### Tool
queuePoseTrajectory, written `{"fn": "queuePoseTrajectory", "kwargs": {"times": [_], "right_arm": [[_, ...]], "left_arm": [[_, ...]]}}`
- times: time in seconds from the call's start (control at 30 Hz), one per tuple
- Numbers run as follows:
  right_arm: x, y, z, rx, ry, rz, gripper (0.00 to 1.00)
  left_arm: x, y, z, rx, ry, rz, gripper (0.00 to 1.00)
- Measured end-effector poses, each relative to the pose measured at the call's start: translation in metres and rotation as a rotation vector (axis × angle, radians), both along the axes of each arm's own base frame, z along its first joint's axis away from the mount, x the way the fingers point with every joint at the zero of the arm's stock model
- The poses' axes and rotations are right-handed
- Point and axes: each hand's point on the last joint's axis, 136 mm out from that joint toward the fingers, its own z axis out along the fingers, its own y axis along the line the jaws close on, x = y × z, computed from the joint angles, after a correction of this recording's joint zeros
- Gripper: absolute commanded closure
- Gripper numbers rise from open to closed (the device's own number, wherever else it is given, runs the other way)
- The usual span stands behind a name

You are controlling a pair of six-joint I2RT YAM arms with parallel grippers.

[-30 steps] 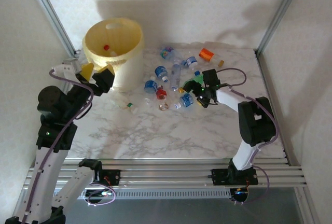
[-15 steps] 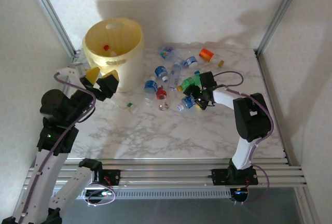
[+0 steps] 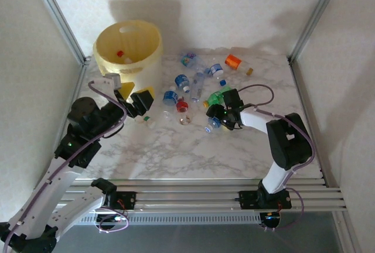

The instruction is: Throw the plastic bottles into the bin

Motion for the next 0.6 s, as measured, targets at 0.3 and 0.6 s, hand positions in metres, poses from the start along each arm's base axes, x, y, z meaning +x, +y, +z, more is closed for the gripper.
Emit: {"fn": "queuePoseTrajectory", "kwargs": {"times": [0.3, 0.6], "right_arm": [[-0.009, -0.006, -0.003, -0.041, -0.007, 0.023, 0.28], [-0.019, -0.017, 0.001, -0.087, -0.019, 0.034, 0.49]], "left_arm": [[0.003, -0.023, -0.009, 0.012, 0.021, -0.035, 0.0], [0.007, -0.053, -0.022, 0.03, 0.047, -0.09, 0.0]]}}
